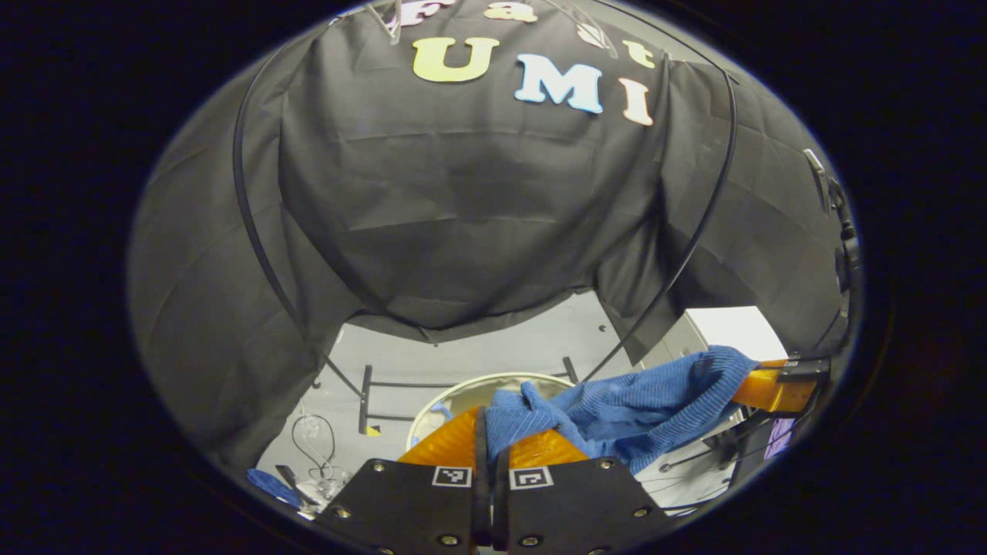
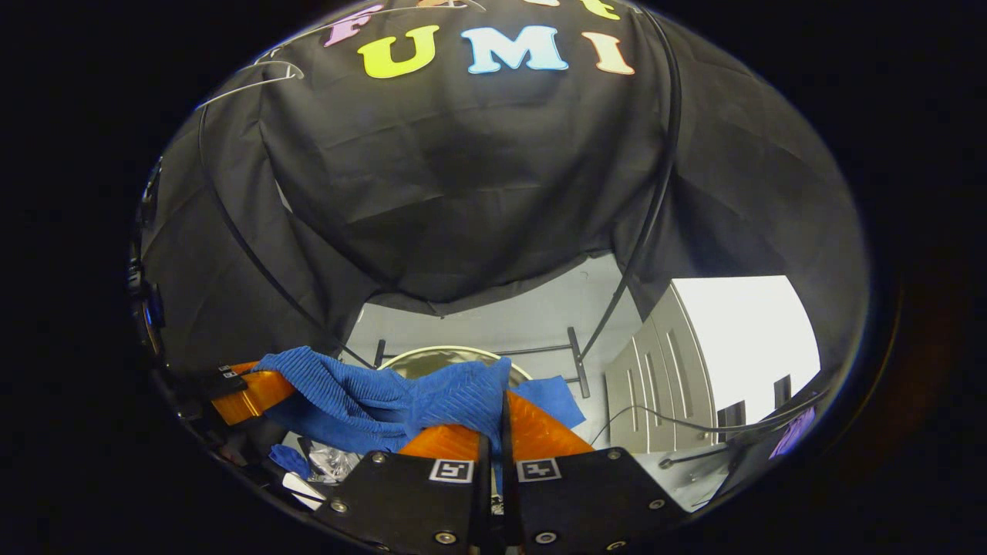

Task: Grasp the clothes on the hanger with both hands and then place them into the laundry hamper below.

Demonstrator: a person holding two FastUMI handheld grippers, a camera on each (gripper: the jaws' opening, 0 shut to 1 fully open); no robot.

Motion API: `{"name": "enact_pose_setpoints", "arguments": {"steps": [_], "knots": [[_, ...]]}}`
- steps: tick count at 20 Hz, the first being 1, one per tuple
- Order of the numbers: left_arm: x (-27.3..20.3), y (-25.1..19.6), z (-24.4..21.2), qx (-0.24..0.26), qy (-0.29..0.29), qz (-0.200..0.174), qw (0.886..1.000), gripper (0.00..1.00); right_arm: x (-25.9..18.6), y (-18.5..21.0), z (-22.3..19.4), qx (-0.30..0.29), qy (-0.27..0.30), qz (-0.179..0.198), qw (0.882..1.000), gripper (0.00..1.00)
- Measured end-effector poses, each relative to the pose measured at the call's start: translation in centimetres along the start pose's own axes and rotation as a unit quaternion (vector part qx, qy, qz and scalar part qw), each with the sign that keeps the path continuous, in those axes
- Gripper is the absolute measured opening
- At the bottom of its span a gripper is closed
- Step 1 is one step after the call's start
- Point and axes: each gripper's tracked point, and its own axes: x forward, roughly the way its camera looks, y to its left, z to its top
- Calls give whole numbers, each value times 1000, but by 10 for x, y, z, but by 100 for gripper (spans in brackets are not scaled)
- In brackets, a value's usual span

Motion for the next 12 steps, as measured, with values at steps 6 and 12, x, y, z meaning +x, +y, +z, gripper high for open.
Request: {"name": "enact_pose_setpoints", "arguments": {"steps": [6,12], "knots": [[-1,7,-9,13,20,19,1000,3,-4,-2,-10,4,15,2,1000,8],[-17,14,-36,7,50,34,998,8,-17,0,1,27,14,9,1000,20]]}}
